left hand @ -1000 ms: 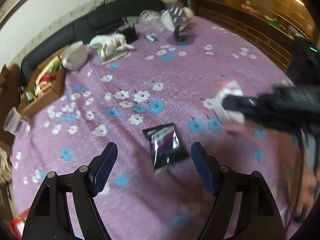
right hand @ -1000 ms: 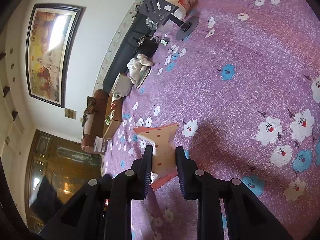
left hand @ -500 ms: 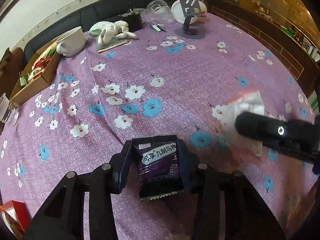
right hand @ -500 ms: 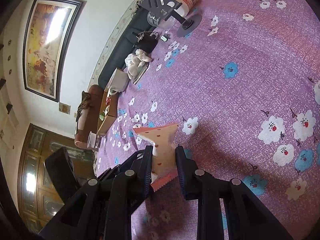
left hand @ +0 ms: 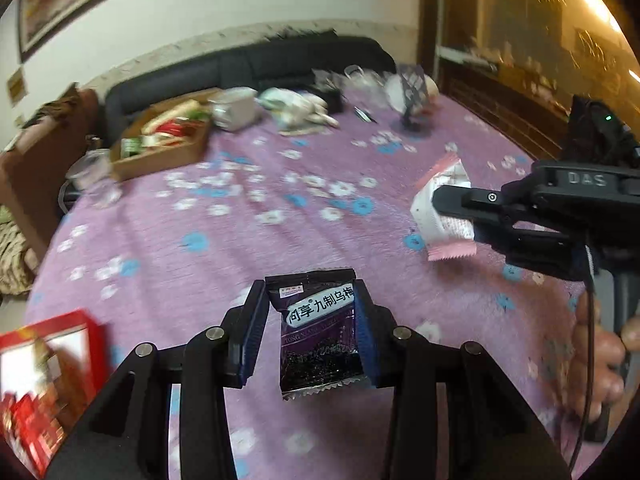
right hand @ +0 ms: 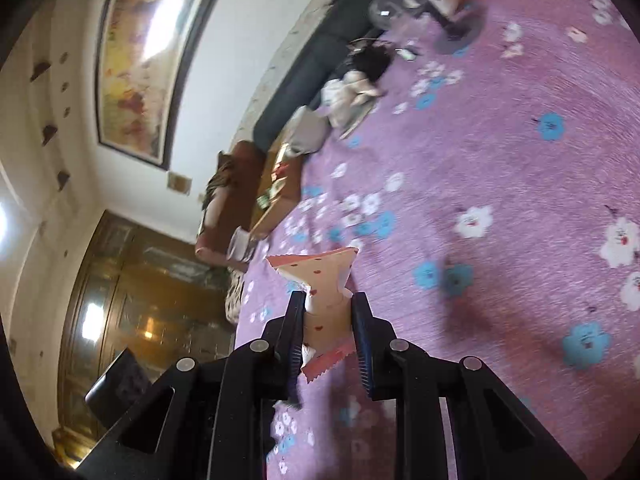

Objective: Organize snacks
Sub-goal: 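Carry both packets to the tray and open both grippers over it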

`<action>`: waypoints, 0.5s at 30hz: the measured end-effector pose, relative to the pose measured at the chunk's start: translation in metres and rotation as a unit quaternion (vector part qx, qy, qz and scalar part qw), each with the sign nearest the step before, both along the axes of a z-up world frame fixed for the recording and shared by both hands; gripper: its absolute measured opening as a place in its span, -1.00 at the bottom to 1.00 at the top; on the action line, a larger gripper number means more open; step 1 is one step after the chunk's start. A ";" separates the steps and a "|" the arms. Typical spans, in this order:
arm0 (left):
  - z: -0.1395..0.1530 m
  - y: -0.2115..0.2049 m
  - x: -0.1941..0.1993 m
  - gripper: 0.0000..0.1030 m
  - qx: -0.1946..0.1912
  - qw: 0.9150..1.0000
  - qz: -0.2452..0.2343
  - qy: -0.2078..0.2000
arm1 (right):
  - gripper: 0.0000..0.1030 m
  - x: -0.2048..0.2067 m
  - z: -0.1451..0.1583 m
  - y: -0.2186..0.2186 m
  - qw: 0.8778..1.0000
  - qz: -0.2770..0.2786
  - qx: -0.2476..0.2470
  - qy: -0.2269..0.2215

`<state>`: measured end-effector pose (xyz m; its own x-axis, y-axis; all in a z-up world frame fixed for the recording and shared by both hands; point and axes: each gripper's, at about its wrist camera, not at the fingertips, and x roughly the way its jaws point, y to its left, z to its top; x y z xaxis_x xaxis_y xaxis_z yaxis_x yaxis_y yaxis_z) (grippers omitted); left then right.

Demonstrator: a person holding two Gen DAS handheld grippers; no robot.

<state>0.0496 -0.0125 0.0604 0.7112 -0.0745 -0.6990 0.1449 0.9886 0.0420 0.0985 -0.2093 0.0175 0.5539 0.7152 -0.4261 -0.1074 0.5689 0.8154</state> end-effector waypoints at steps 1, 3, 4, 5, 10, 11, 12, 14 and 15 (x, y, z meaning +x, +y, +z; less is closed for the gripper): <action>0.003 0.007 -0.008 -0.25 0.003 1.000 0.009 -0.008 | -0.54 -0.002 0.002 0.004 1.000 0.005 -0.001 -0.006; 0.009 0.020 -0.022 -0.25 0.010 0.999 0.026 -0.023 | -0.54 -0.006 0.006 0.012 1.000 0.011 -0.012 -0.017; 0.013 0.029 -0.032 -0.25 0.015 0.999 0.038 -0.034 | -0.54 -0.007 0.007 0.016 0.999 0.013 -0.020 -0.021; 0.016 0.037 -0.039 -0.25 0.017 0.998 0.047 -0.041 | -0.54 -0.009 0.009 0.019 0.999 0.013 -0.031 -0.027; 0.024 0.067 -0.069 -0.25 0.023 0.994 0.078 -0.066 | -0.54 -0.017 0.013 0.036 0.996 0.019 -0.066 -0.053; 0.024 0.071 -0.074 -0.25 0.023 0.994 0.080 -0.068 | -0.54 -0.019 0.013 0.038 0.996 0.017 -0.074 -0.056; 0.024 0.074 -0.078 -0.25 0.023 0.994 0.083 -0.069 | -0.54 -0.021 0.014 0.040 0.994 0.013 -0.087 -0.059; 0.024 0.083 -0.086 -0.25 0.021 0.993 0.089 -0.072 | -0.54 -0.025 0.014 0.043 0.994 0.009 -0.096 -0.058; 0.024 0.087 -0.090 -0.25 0.018 0.993 0.090 -0.073 | -0.54 -0.027 0.015 0.045 0.993 0.007 -0.099 -0.058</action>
